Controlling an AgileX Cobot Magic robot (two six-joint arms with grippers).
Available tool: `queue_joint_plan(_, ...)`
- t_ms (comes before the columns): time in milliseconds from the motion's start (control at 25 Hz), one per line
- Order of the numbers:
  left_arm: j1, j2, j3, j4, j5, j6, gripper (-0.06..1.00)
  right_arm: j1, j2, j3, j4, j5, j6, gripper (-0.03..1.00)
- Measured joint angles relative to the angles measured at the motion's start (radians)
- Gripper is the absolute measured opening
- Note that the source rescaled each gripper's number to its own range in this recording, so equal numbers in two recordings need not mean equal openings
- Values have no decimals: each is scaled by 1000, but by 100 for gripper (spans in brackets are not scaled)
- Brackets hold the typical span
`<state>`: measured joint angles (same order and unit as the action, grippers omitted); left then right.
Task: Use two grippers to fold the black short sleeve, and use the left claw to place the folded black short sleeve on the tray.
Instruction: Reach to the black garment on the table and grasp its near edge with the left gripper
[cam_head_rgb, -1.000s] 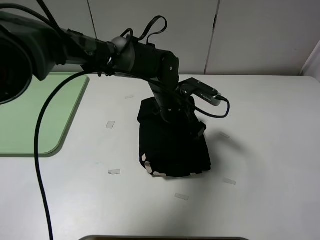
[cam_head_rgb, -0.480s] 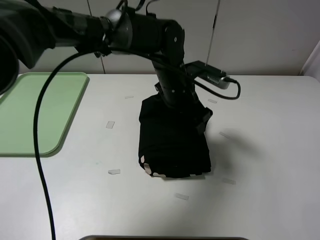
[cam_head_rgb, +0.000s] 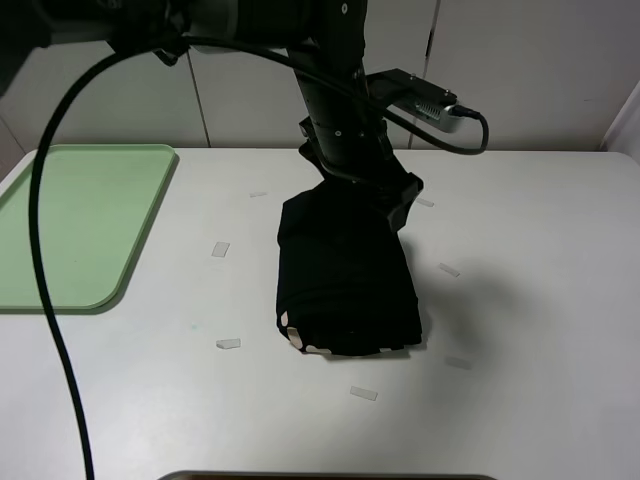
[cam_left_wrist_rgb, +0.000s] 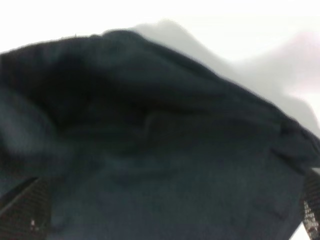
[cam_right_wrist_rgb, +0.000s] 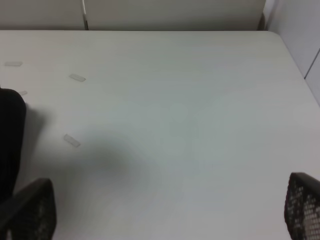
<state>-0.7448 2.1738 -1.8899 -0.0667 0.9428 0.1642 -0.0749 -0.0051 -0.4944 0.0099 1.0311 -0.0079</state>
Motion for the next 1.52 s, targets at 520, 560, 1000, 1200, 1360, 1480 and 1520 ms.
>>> queue_joint_plan(520, 137, -60, 115, -65, 103, -47, 100, 0, 0, 0, 0, 0, 0, 100)
queue_joint_plan(560, 141, -60, 139, -73, 90, -48, 100, 0, 0, 0, 1, 0, 0, 100)
queue_joint_plan(1000, 144, -60, 370, -161, -181, -140, 100, 0, 0, 0, 1, 0, 0, 100)
queue_joint_plan(1200, 144, -56, 420, -165, -289, -180, 100, 0, 0, 0, 1, 0, 0, 100)
queue_joint_plan(1360, 141, -23, 423, -175, -362, -202, 100, 0, 0, 0, 1, 0, 0, 100)
queue_joint_plan(1480, 129, 4, 424, -184, -391, -219, 100, 0, 0, 0, 1, 0, 0, 100)
queue_joint_plan(1520, 125, 10, 424, -185, -396, -224, 100, 0, 0, 0, 3, 0, 0, 100)
